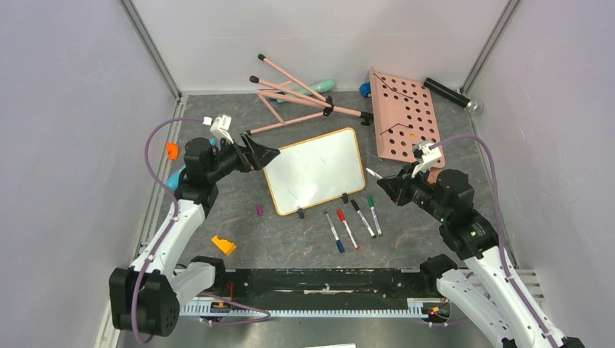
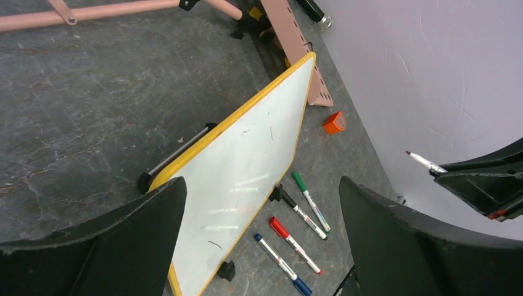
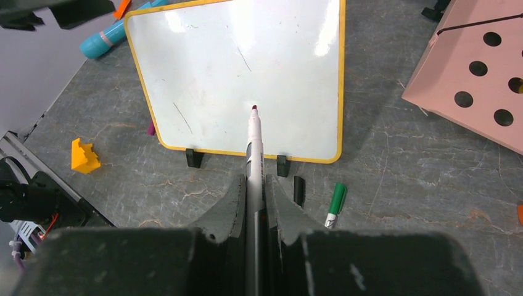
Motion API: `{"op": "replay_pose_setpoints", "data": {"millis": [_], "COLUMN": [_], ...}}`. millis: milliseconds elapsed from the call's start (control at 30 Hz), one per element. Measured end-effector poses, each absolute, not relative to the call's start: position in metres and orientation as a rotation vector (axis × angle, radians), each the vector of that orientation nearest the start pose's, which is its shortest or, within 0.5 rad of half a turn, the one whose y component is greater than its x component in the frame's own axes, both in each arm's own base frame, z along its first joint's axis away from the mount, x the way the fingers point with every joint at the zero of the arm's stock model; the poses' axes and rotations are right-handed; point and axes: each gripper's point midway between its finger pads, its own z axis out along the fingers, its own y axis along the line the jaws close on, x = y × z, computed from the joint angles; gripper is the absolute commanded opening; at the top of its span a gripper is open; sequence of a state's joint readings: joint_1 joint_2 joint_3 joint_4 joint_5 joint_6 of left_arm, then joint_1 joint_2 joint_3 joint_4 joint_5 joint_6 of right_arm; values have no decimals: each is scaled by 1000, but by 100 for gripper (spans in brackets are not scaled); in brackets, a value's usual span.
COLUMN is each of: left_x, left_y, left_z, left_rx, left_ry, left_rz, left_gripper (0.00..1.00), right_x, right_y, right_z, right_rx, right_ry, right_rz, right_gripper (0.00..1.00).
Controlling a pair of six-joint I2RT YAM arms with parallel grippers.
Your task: Write a sentence on the whiteboard
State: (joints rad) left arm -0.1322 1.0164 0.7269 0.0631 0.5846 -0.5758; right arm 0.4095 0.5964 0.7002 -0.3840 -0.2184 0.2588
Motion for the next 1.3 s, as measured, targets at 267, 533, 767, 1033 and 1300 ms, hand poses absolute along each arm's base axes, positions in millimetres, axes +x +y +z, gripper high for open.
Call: {"op": "replay_pose_setpoints", "data": {"millis": [267, 533, 767, 1033, 1300], "left_x": [312, 302, 290, 306, 323], "left_y": [-164, -150, -141, -121, -127], "left_z": [190, 200, 228, 195, 171], "left_rx": [39, 21, 24, -106, -98], "left_ry": [1857, 1730, 1629, 1732, 1749], "left_rz": [-1075, -988, -945, -871, -945], "left_gripper": [100, 100, 100, 99, 71], "right_x": [227, 238, 243, 247, 248], "right_y": [151, 157, 159, 163, 167], "right_z": [248, 245, 241, 241, 251], "right_rx": [-311, -337, -347, -362, -384], "right_ry": [1877, 1909, 1916, 1927, 1904], "right_rz": [656, 646, 639, 647, 667], "right_gripper": [0, 0, 0, 0, 0]}}
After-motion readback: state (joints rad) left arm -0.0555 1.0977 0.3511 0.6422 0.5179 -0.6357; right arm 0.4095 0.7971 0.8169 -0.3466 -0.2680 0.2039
